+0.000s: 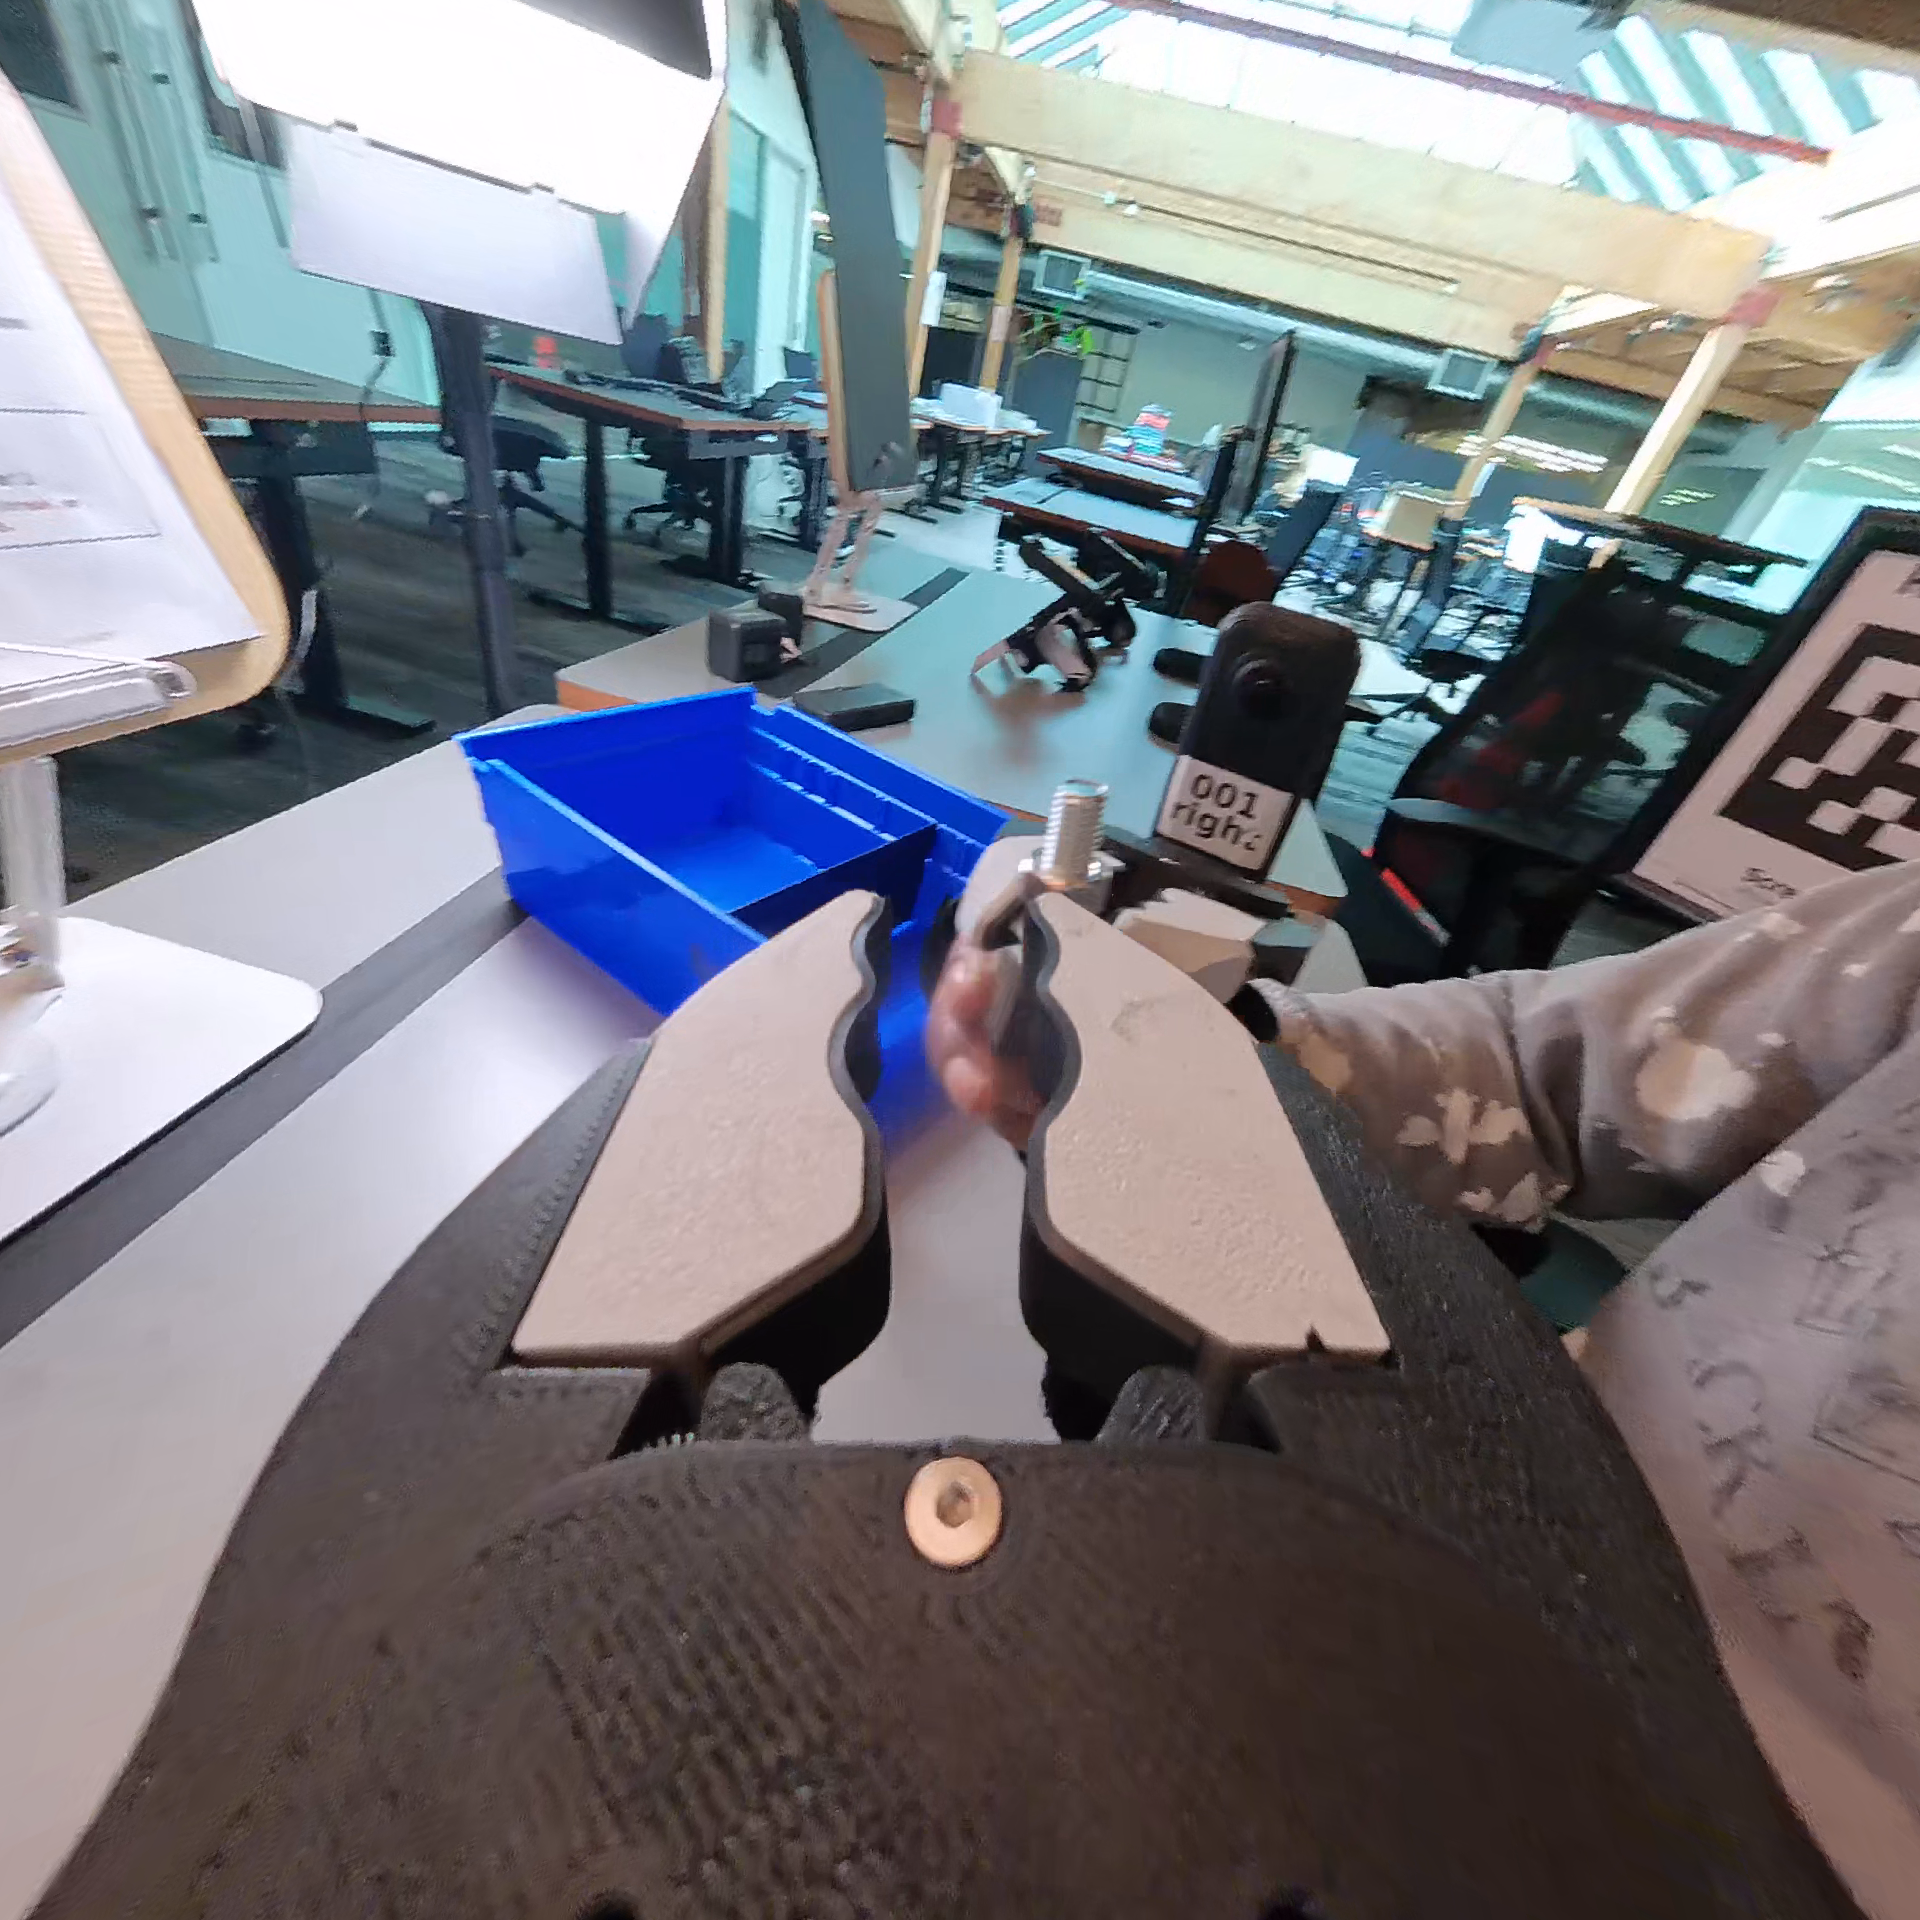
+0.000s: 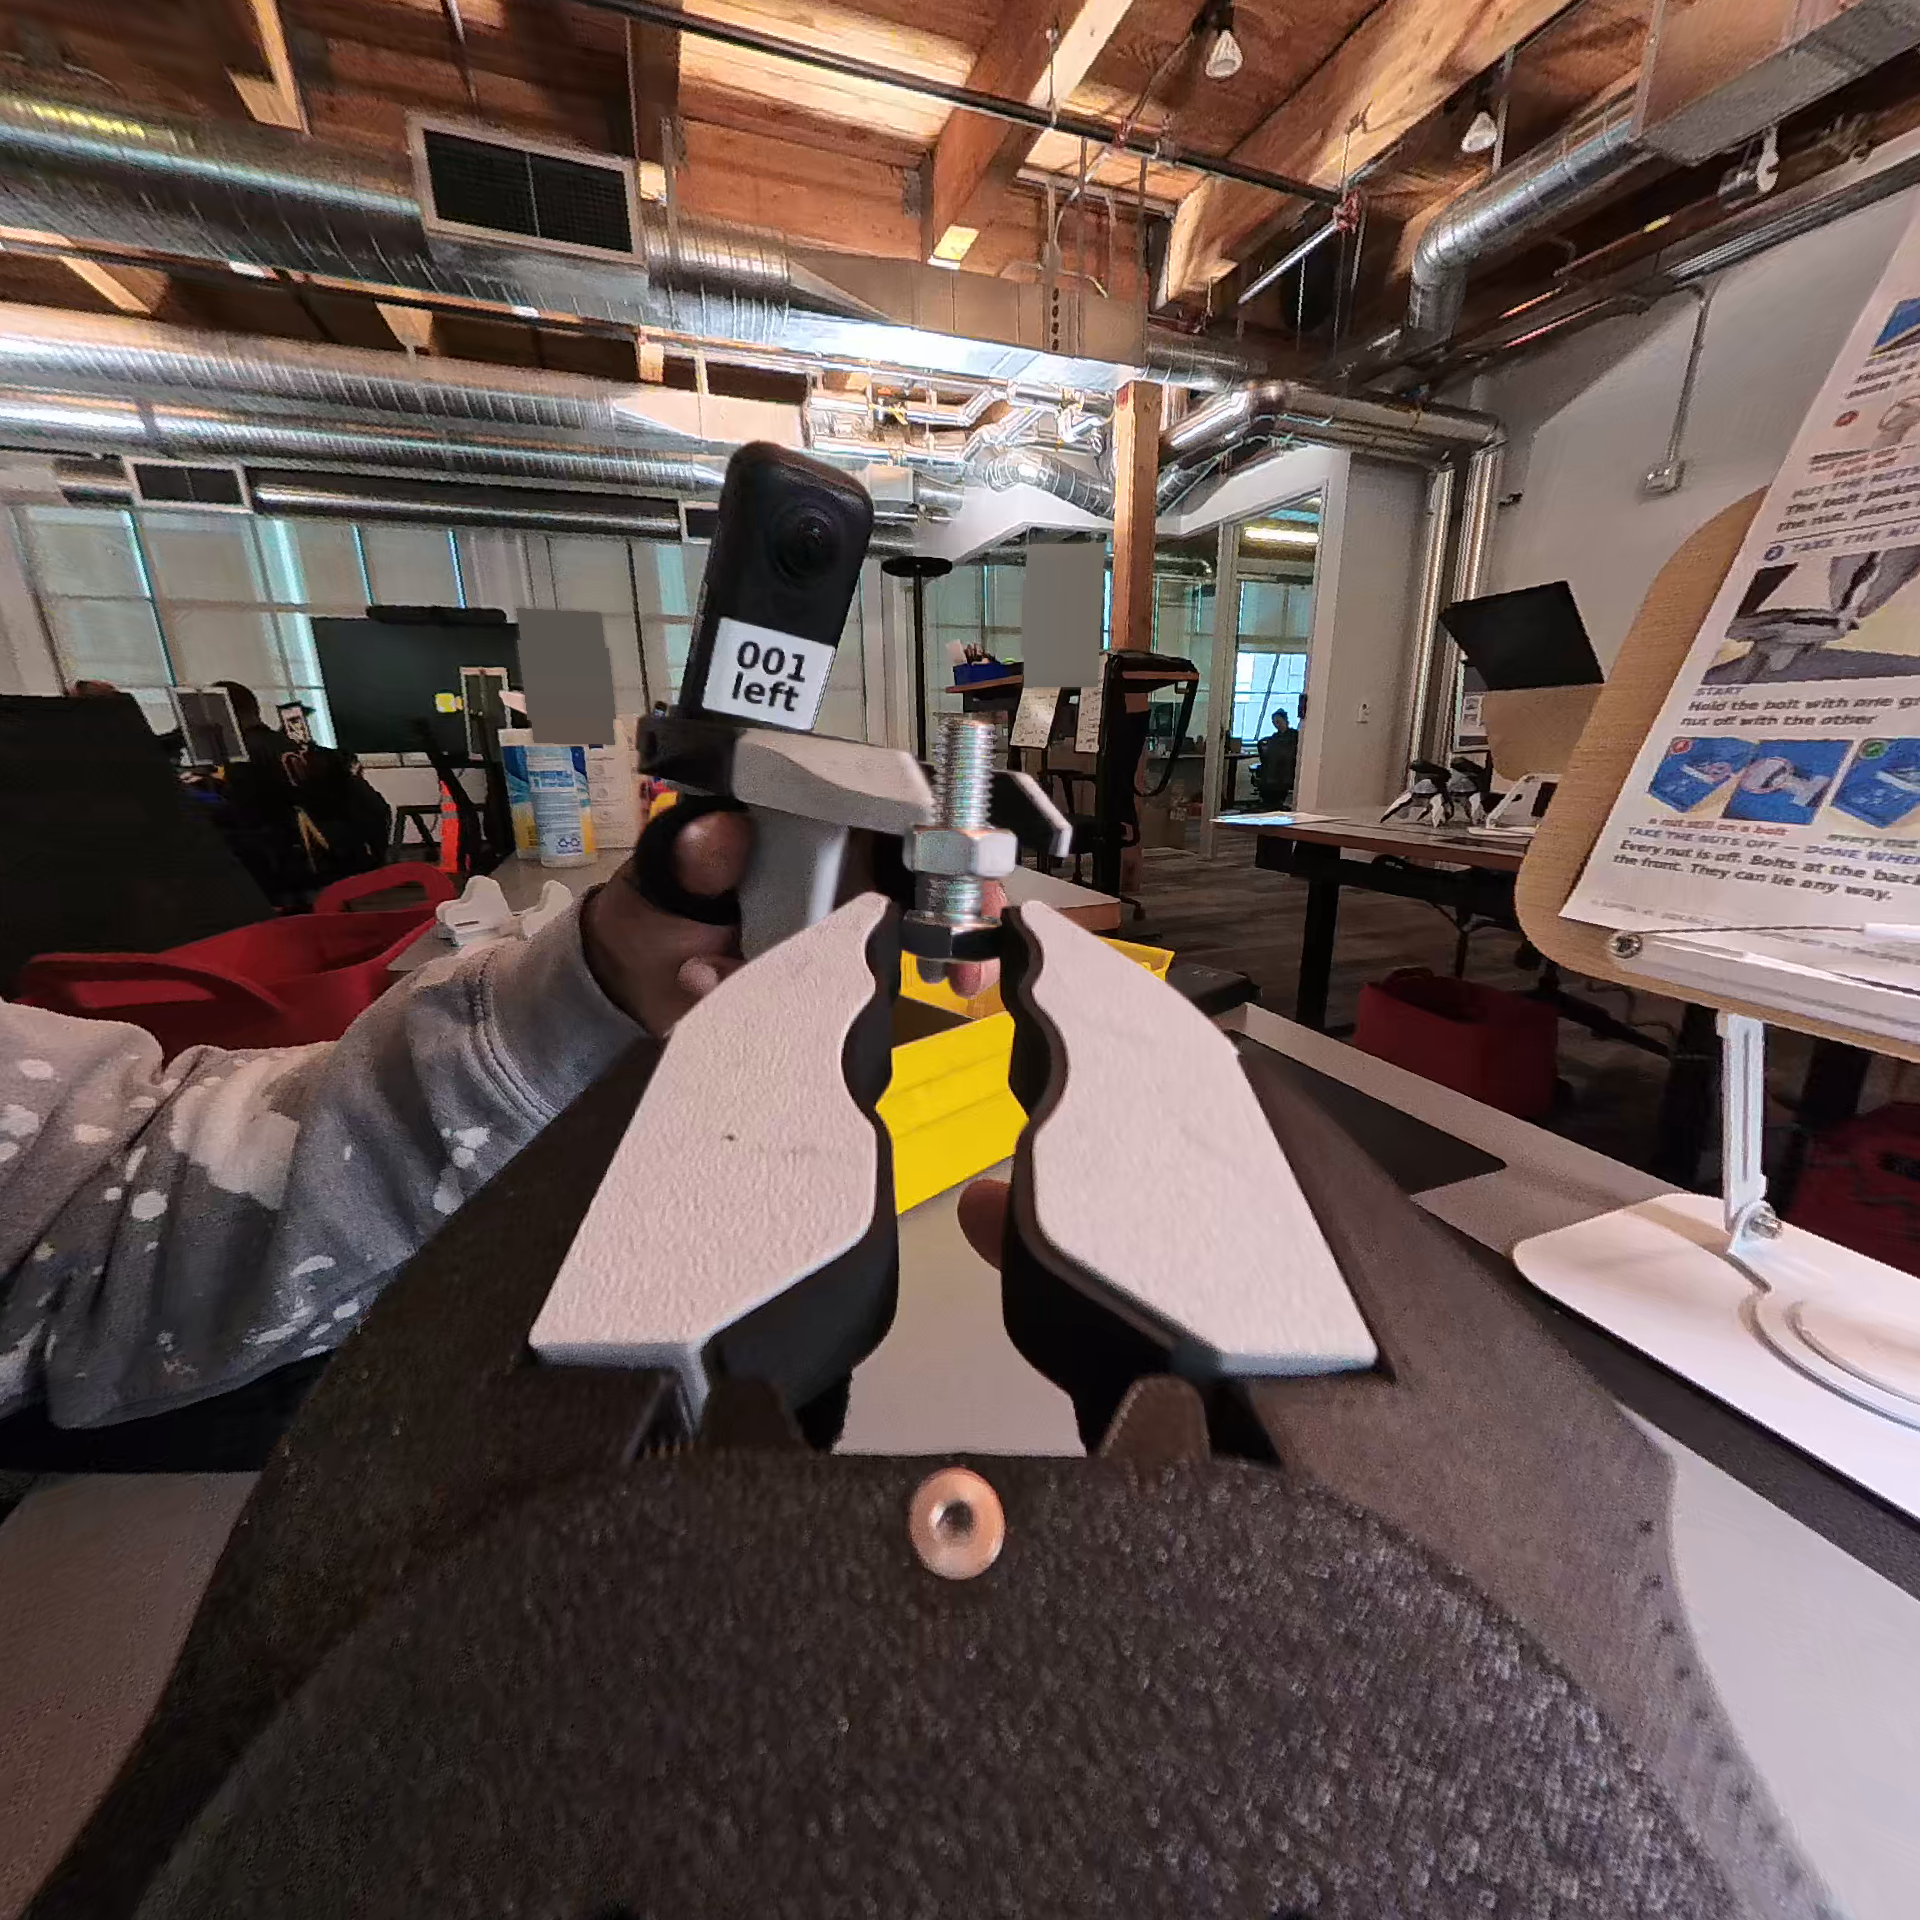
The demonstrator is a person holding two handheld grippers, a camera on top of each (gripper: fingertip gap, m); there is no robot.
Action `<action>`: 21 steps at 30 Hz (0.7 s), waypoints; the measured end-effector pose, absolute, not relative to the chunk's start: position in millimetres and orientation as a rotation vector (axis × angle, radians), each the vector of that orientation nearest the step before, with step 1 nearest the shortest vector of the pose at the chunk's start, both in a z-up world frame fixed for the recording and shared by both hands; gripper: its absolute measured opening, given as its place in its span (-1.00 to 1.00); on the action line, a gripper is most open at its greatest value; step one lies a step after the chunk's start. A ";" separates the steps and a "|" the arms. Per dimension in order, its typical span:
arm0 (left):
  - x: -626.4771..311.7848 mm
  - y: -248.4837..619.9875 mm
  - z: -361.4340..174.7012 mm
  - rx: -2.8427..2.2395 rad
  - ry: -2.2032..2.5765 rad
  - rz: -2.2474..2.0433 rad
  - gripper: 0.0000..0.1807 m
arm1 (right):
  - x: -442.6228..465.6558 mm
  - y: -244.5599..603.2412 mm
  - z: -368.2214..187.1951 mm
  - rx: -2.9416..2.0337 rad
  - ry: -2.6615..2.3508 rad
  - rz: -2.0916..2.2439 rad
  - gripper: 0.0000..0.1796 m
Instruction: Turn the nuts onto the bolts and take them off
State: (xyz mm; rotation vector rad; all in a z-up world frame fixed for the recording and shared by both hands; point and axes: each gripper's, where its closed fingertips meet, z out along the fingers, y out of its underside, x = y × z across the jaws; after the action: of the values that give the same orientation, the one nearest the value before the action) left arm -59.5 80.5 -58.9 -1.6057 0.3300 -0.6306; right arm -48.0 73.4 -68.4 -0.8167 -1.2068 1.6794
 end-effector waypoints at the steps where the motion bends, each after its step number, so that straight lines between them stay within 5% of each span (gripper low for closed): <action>1: -52.7 78.5 -58.2 -1.598 0.354 -0.664 -0.68 | -49.0 72.8 -69.5 -0.822 -1.210 1.677 -0.80; 6: -42.2 80.6 -62.1 -1.603 0.377 -0.698 -0.65 | -49.3 70.6 -69.5 -0.821 -1.212 1.670 -0.80; 9: -68.6 89.7 -67.7 -1.651 0.273 -0.553 -0.89 | -44.5 74.5 -64.7 -0.798 -1.184 1.719 -0.80; 18: -40.7 79.0 -62.1 -1.615 0.377 -0.718 -0.64 | -49.3 72.2 -69.8 -0.818 -1.208 1.671 -0.80; 20: -44.9 82.1 -64.8 -1.629 0.363 -0.679 -0.70 | -48.9 73.8 -68.6 -0.823 -1.197 1.670 -0.80; 21: -56.4 86.8 -67.3 -1.657 0.303 -0.620 -0.91 | -46.6 73.8 -66.9 -0.803 -1.194 1.687 -0.80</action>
State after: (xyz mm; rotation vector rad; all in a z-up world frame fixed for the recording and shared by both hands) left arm -56.4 86.8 -67.3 -1.6567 0.3027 -0.6200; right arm -46.6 73.8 -66.9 -0.8032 -1.1940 1.6871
